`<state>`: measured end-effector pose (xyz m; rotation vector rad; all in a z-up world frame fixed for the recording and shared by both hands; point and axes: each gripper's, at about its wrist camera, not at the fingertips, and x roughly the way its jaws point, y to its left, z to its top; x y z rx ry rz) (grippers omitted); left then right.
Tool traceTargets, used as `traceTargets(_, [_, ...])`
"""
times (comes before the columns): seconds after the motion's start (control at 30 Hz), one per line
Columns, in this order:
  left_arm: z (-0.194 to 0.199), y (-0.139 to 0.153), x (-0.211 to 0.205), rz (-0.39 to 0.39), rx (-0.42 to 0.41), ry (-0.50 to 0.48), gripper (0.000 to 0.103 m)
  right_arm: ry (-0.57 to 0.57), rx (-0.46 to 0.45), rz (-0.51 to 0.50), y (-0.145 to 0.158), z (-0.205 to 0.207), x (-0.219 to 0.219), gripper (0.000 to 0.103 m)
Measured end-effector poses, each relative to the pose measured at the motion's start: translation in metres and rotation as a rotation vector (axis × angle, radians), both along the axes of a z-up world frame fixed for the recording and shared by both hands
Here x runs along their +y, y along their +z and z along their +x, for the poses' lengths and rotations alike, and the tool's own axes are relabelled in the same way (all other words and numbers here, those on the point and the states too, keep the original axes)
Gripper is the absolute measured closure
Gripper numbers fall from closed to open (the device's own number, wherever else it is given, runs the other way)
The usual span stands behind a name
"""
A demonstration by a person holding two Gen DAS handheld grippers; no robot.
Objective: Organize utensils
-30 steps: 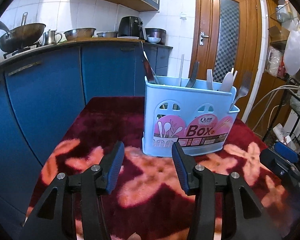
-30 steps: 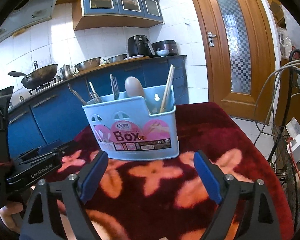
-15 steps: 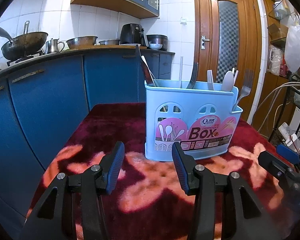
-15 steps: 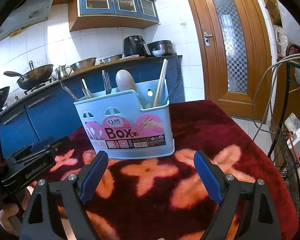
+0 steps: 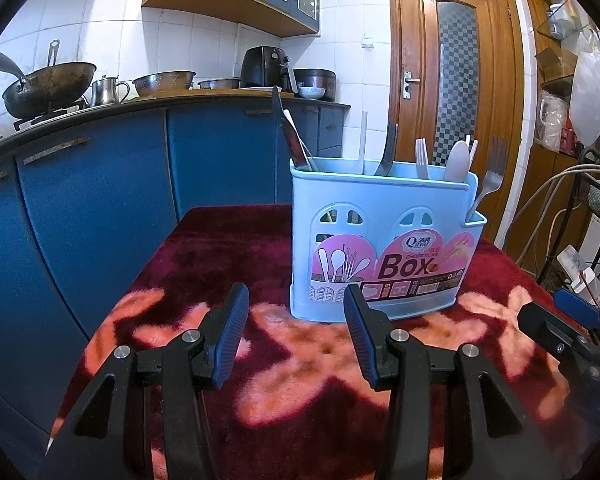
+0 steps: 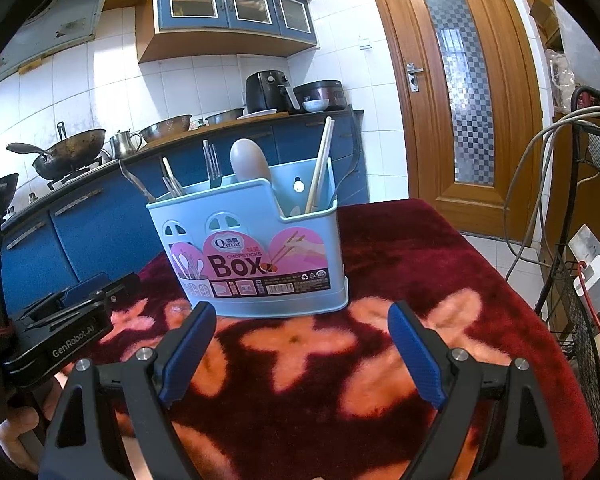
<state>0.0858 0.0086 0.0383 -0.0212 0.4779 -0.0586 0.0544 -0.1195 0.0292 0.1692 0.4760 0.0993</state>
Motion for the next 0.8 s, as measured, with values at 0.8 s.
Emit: traceTargets(0.8, [0.0006,-0.0008,0.001,-0.003,-0.002,0.006,0.052,0.001,-0.001,-0.002,-0.0007,0.0,-0.0001,0.014])
